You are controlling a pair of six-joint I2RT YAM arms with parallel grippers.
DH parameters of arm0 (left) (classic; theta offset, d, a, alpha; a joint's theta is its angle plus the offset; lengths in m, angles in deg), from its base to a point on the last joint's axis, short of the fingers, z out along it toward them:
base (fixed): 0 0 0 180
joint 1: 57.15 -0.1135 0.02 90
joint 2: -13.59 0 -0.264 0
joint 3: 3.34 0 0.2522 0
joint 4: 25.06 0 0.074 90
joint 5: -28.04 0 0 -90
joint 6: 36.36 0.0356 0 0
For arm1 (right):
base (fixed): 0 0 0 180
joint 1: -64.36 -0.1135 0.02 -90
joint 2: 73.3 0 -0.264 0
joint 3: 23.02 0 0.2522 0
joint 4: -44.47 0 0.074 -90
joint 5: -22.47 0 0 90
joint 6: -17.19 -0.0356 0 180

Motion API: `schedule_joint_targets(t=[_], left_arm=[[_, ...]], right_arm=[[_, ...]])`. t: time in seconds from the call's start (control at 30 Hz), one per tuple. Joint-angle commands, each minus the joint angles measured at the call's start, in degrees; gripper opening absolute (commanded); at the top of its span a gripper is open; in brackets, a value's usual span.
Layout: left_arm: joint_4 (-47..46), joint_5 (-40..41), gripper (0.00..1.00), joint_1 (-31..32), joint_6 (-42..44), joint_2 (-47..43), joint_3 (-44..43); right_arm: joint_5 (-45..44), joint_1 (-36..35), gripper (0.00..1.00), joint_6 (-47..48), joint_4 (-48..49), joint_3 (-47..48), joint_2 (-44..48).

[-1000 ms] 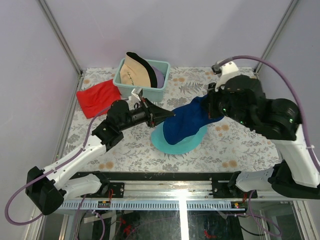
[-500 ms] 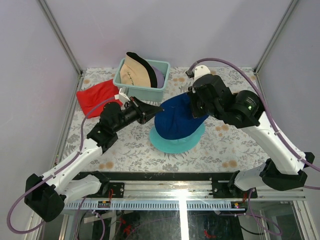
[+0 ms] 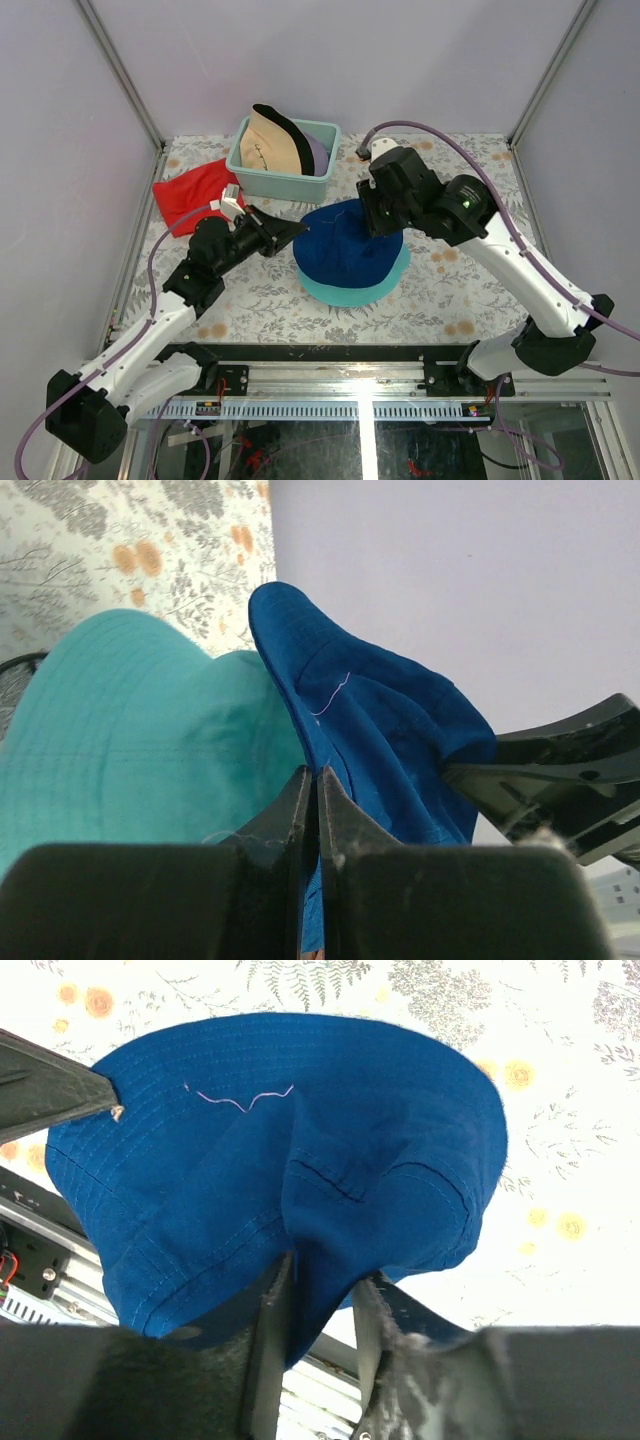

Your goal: Stack the hats

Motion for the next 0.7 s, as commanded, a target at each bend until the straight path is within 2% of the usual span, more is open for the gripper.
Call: schedule_joint_targets(t=[0.0, 0.07, 0.17, 0.33, 0.47, 0.67], left_arm=[[0.2, 1.0, 0.00, -0.4, 1.2, -2.3, 3.2], [0.9, 1.3, 0.00, -0.4, 1.8, -3.1, 4.1], [0.9, 1.5, 0.00, -0.4, 2.2, -3.7, 5.8], [-0.6, 1.8, 0.00, -0.4, 2.5, -3.9, 7.7], [-0.2, 2.3, 0.00, -0.5, 3.9, -3.2, 7.9], [-0.9, 2.8, 0.00, -0.8, 4.0, -3.2, 10.3]], right_arm=[[2.5, 0.5, 0.40, 0.3, 1.5, 1.1, -0.3], [1.4, 1.7, 0.45, -0.8, 2.7, 0.3, 1.4], [4.1, 7.7, 0.49, -3.1, 6.3, -4.2, 6.1], [20.5, 20.4, 0.55, -4.3, 15.5, -18.1, 14.1], [27.3, 24.0, 0.61, -5.1, 20.6, -24.5, 17.9], [32.7, 27.6, 0.68, -8.6, 24.7, -31.8, 22.1]])
